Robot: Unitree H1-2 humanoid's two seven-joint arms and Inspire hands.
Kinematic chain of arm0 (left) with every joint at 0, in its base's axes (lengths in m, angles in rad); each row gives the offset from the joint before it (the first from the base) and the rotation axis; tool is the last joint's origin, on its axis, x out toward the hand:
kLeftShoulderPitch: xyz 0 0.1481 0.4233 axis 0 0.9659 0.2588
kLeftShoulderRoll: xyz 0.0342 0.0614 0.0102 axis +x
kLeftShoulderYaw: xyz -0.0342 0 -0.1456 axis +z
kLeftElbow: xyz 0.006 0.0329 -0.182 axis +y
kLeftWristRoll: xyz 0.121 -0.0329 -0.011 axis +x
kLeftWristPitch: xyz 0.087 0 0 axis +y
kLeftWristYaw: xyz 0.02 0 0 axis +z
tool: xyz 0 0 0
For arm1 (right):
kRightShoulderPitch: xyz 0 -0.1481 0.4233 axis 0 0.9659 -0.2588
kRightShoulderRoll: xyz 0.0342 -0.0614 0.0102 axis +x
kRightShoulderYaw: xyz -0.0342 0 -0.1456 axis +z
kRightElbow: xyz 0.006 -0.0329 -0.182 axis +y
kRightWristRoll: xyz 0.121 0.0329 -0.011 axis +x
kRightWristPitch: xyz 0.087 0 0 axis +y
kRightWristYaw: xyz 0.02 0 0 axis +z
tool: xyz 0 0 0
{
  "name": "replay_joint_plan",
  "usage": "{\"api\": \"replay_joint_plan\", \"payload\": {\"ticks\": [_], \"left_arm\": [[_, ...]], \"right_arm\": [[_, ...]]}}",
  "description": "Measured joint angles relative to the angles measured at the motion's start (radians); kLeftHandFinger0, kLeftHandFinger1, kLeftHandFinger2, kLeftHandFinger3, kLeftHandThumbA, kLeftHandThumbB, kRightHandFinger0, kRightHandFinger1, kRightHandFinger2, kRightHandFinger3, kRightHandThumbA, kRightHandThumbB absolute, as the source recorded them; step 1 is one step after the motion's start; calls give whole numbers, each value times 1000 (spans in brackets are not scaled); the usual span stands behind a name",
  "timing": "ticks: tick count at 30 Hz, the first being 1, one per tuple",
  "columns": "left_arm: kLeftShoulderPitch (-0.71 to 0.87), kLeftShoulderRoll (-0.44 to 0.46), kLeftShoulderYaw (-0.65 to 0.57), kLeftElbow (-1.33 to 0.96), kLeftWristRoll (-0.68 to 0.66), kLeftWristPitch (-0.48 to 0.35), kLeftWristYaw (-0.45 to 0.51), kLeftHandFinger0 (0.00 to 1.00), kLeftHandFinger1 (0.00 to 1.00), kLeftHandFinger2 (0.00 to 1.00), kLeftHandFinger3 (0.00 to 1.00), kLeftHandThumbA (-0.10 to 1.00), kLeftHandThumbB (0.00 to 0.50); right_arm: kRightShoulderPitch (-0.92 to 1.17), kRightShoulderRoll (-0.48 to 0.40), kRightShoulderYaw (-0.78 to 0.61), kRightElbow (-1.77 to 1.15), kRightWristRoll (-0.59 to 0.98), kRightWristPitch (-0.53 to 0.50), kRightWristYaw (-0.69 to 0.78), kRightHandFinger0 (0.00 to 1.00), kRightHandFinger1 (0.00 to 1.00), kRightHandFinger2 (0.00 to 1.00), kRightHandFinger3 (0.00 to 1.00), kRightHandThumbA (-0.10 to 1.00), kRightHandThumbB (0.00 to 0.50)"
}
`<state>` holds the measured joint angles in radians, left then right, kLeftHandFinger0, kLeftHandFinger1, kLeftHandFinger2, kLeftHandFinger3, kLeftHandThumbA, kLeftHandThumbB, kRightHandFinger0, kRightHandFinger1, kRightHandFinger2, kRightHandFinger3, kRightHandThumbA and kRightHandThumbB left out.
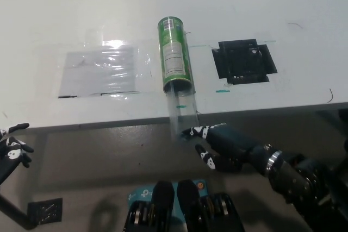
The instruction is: The robot uses its right hand finger to pull out the chips tray kept inside a container in the middle of the desk
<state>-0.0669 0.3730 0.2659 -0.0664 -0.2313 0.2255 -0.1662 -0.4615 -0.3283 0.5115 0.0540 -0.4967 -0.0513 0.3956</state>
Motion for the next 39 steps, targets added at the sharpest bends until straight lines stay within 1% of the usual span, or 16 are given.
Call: {"api": "replay_joint_plan", "payload": {"ticks": [7, 12, 15, 16, 17, 18, 19, 22, 23, 24, 27, 30, 33, 36, 37, 39], "left_arm": [[0, 0, 1, 0, 0, 1, 0, 321, 306, 352, 637, -44, 85], [0, 0, 0, 0, 0, 1, 0, 316, 302, 350, 659, -37, 81], [1, 0, 0, 0, 0, 1, 0, 320, 306, 354, 659, -61, 78], [1, 0, 0, 0, 0, 1, 0, 310, 301, 347, 643, -62, 87], [1, 0, 0, 0, 0, 1, 0, 303, 298, 344, 632, -62, 86], [1, -1, 0, 0, 0, 1, 0, 295, 289, 339, 629, -65, 87], [2, -1, 0, 0, 0, 1, 0, 305, 295, 342, 626, -64, 85], [4, -3, 0, 0, 0, 1, 0, 316, 300, 343, 616, -56, 92], [6, -3, 0, 0, 0, 1, 0, 319, 304, 349, 627, -58, 81], [8, -3, 0, 0, 0, 1, 0, 320, 305, 349, 629, -58, 81], [11, -3, 0, 0, 0, 2, 0, 345, 313, 356, 641, -70, 91], [13, -3, 0, 0, 0, 2, 0, 330, 303, 350, 637, -70, 91], [14, -3, 0, 0, 0, 3, 0, 324, 300, 340, 619, -75, 102], [15, -4, 0, -2, 0, 8, 0, 338, 308, 349, 619, -75, 96], [15, -5, 1, -3, 0, 8, 0, 358, 319, 359, 626, -77, 87], [16, -5, 1, -3, 0, 9, 0, 362, 321, 357, 624, -76, 90]], "right_arm": [[68, -5, -26, -64, 13, 31, 25, 14, 27, 829, 868, -100, 205], [86, -9, -43, -84, 20, 41, 42, 121, 80, 826, 874, -100, 186], [87, -8, -53, -86, 21, 49, 46, 108, 78, 897, 992, -100, 205], [87, -7, -55, -86, 21, 50, 46, 184, 294, 1000, 1000, -100, 308], [86, -6, -56, -86, 21, 53, 47, 183, 305, 1000, 1000, -100, 267], [86, -5, -57, -88, 20, 57, 48, 307, 529, 1000, 1000, -100, 347], [85, -4, -58, -89, 21, 61, 51, 350, 594, 1000, 1000, -100, 367], [68, -3, -67, -89, 23, 76, 60, 448, 820, 1000, 1000, -100, 369], [59, -2, -74, -90, 25, 81, 64, 711, 904, 1000, 1000, -100, 336], [47, 0, -85, -90, 30, 86, 68, 718, 906, 1000, 1000, -100, 336], [7, 4, -114, -92, 38, 100, 74, 738, 712, 1000, 1000, -100, 352], [-36, 10, -133, -97, 44, 112, 76, 737, 687, 1000, 1000, -100, 354], [-60, 20, -139, -110, 49, 120, 81, 822, 677, 1000, 1000, -100, 339], [-64, 20, -143, -137, 54, 131, 90, 763, 639, 1000, 1000, -100, 330], [-64, 19, -147, -149, 56, 134, 93, 600, 598, 1000, 1000, -100, 324], [-63, 7, -165, -198, 64, 152, 104, 581, 563, 1000, 1000, -100, 323]]}}
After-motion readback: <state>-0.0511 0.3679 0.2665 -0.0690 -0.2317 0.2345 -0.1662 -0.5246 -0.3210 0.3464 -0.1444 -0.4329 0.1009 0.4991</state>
